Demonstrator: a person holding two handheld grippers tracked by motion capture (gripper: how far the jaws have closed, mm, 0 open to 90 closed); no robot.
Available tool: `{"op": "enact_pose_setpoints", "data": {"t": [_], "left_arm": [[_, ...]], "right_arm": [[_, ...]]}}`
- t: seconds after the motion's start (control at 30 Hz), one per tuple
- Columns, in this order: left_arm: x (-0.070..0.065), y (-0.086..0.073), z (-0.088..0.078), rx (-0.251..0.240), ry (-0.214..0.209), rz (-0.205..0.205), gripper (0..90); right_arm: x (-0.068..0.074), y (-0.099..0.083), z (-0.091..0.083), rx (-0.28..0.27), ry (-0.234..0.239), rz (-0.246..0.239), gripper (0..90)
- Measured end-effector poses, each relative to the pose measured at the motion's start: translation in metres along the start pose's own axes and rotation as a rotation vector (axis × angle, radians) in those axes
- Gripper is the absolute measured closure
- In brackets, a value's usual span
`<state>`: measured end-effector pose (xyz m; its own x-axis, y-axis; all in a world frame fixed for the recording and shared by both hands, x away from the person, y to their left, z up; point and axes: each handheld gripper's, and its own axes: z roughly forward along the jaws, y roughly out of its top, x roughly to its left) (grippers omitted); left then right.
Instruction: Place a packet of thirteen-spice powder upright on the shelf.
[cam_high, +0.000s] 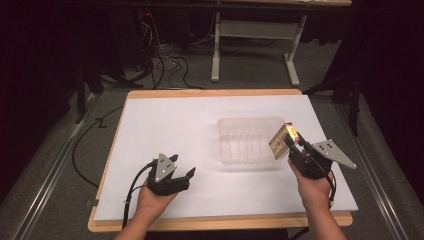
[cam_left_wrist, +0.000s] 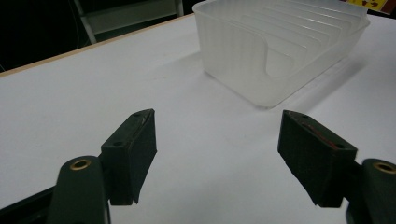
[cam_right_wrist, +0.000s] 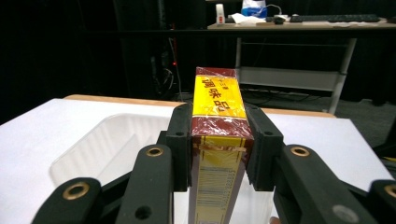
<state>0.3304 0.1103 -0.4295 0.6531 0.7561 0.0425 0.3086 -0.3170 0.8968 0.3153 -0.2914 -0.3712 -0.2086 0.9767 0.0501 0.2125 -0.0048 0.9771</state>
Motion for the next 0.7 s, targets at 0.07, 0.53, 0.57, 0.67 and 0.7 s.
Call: {"op": "enact_pose_setpoints", "data": {"t": [0.07, 0.53, 0.57, 0.67, 0.7], "left_arm": [[0.000, 0.000, 0.000, 0.001, 0.001, 0.002, 28.4], [0.006, 0.000, -0.005, -0.011, 0.002, -0.012, 28.2], [0.007, 0.000, -0.006, -0.010, 0.005, -0.012, 28.2], [0.007, 0.000, -0.007, -0.010, 0.003, -0.012, 28.2], [0.007, 0.000, -0.007, -0.010, 0.002, -0.012, 28.2]], "right_arm": [[0.001, 0.004, 0.004, 0.005, -0.013, -0.005, 68.1], [0.016, 0.019, 0.038, 0.019, -0.064, -0.019, 68.1], [0.019, 0.019, 0.042, 0.021, -0.070, -0.021, 68.1], [0.023, 0.019, 0.047, 0.024, -0.079, -0.017, 68.2], [0.024, 0.019, 0.049, 0.023, -0.082, -0.020, 68.2]]}}
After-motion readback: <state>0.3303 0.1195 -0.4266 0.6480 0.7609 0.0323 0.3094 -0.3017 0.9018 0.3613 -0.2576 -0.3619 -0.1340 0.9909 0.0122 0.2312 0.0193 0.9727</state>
